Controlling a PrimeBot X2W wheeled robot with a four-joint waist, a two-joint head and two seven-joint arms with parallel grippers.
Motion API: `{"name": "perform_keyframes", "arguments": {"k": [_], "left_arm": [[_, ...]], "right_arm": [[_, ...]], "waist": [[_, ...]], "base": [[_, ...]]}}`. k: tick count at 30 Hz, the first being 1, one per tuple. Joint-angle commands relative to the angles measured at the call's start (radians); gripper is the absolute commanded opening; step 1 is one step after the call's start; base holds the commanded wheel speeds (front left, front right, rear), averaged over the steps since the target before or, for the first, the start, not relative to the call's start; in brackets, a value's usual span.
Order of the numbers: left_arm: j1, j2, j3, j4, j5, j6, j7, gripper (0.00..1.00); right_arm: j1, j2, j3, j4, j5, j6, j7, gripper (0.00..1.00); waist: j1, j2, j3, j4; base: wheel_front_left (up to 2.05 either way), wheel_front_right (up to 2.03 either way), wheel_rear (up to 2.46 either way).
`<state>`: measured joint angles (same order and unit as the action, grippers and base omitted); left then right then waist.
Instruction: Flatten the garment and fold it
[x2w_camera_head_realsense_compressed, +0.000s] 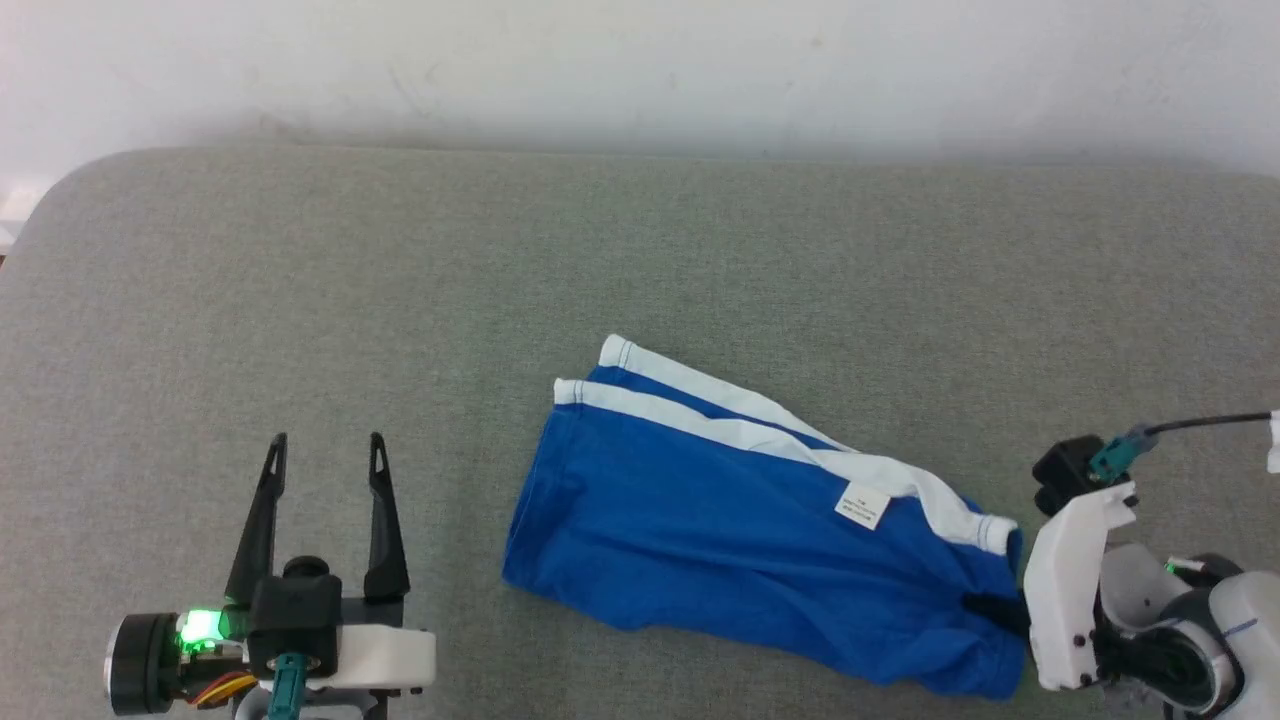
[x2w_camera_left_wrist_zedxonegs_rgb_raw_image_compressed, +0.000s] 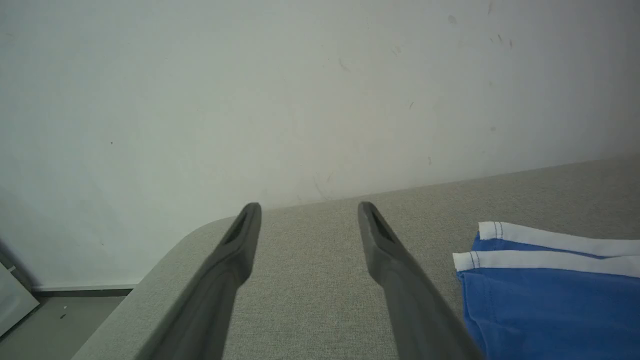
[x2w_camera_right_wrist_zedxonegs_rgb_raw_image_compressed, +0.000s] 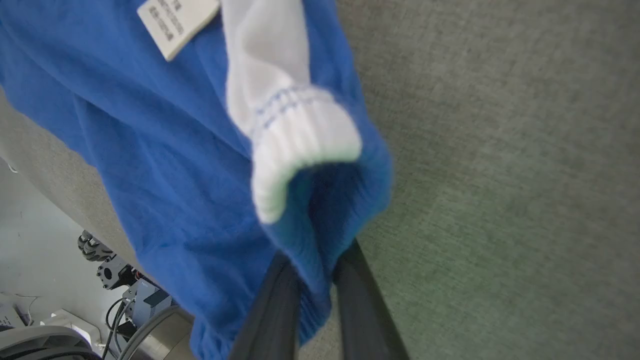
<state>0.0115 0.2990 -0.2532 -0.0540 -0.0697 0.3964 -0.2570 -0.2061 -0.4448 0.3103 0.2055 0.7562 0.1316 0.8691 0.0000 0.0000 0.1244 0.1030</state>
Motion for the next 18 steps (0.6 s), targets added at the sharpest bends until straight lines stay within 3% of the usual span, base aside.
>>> {"name": "perform_keyframes", "arguments": {"k": [1,11,18], "left_arm": [[0.014,-0.008,0.012,0.002,0.013,-0.006,-0.005,1.0],[0.03,-0.026,0.026,0.004,0.048,-0.023,-0.005,1.0],[0.041,-0.03,0.021,0.006,0.06,-0.025,-0.005,1.0]], "right_arm": [[-0.028,-0.015,0.0,-0.009,0.011,-0.001,-0.009,0.0],[-0.089,-0.206,-0.031,-0.049,0.012,-0.001,0.016,0.0],[-0.073,-0.259,-0.018,-0.113,0.067,-0.001,0.056,0.0]], "waist": [[0.0,0.0,-0.008,-0.012],[0.0,0.0,-0.034,-0.022],[0.0,0.0,-0.049,-0.025]], "base": [[0.0,0.0,0.0],[0.0,0.0,0.0],[0.0,0.0,0.0]]}}
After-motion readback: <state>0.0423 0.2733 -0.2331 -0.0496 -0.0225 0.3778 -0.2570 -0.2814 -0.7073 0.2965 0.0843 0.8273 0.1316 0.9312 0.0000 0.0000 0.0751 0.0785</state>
